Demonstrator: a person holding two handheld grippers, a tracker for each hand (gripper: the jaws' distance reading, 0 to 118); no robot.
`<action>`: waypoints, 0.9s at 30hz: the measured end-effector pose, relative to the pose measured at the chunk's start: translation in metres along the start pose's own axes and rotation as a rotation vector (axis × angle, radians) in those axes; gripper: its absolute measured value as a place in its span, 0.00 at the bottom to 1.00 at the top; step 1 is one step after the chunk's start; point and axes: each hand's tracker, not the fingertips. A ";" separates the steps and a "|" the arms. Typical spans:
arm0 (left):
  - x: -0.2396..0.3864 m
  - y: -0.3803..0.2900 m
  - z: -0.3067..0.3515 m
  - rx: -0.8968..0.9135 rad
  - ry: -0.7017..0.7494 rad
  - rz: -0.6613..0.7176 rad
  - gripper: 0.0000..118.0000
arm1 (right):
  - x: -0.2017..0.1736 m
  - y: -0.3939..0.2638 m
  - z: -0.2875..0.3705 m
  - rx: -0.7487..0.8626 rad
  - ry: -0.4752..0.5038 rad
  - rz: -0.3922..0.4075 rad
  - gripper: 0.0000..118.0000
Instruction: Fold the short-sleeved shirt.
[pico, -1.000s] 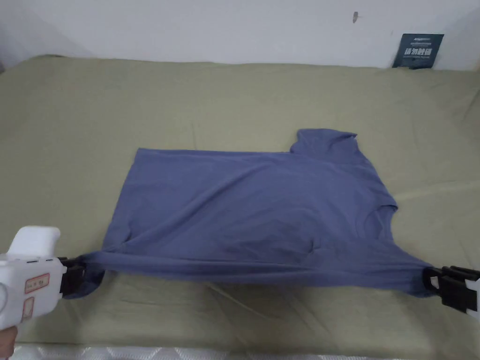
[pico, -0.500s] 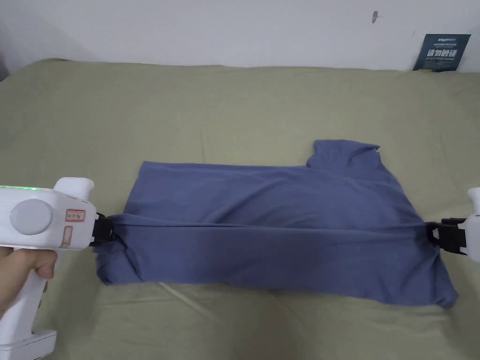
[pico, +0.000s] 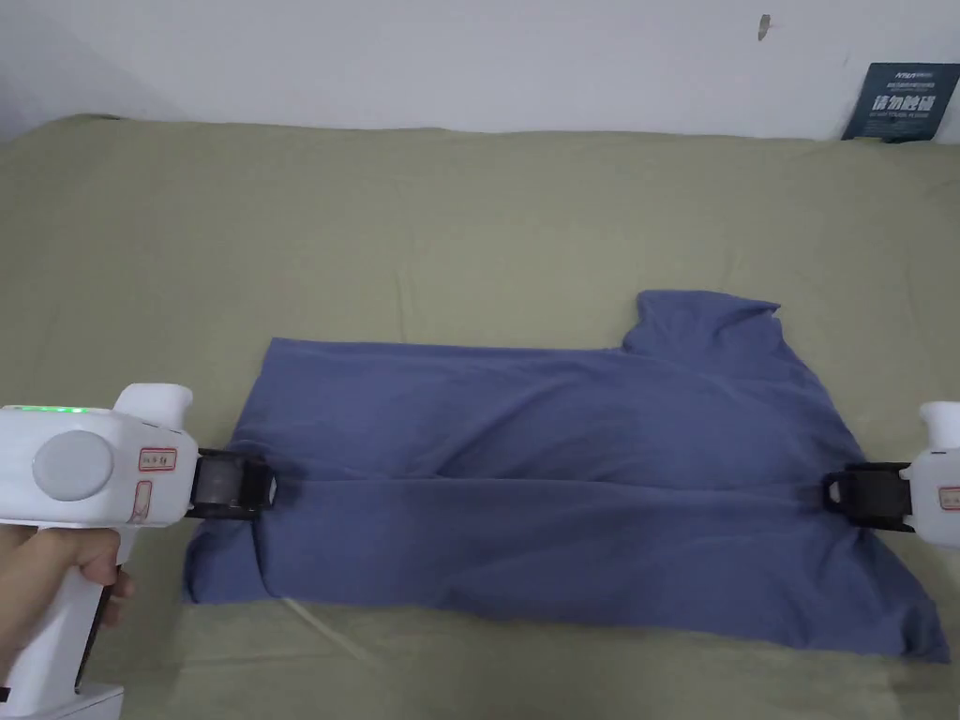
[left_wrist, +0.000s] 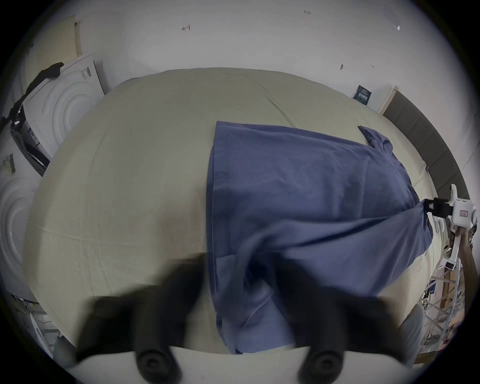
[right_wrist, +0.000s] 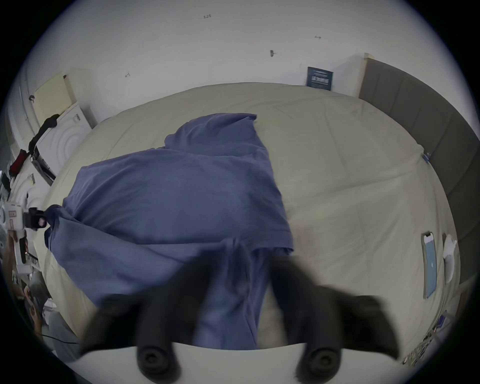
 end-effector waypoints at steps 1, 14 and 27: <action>-0.001 -0.002 0.003 0.003 0.031 -0.018 0.97 | 0.001 -0.005 0.003 0.001 0.017 -0.016 0.75; -0.004 -0.071 0.048 0.033 0.075 0.078 0.00 | 0.010 -0.078 0.064 0.092 0.020 -0.028 0.00; 0.010 -0.062 -0.015 -0.054 0.096 0.116 0.81 | 0.024 -0.088 0.049 -0.007 0.074 -0.050 0.00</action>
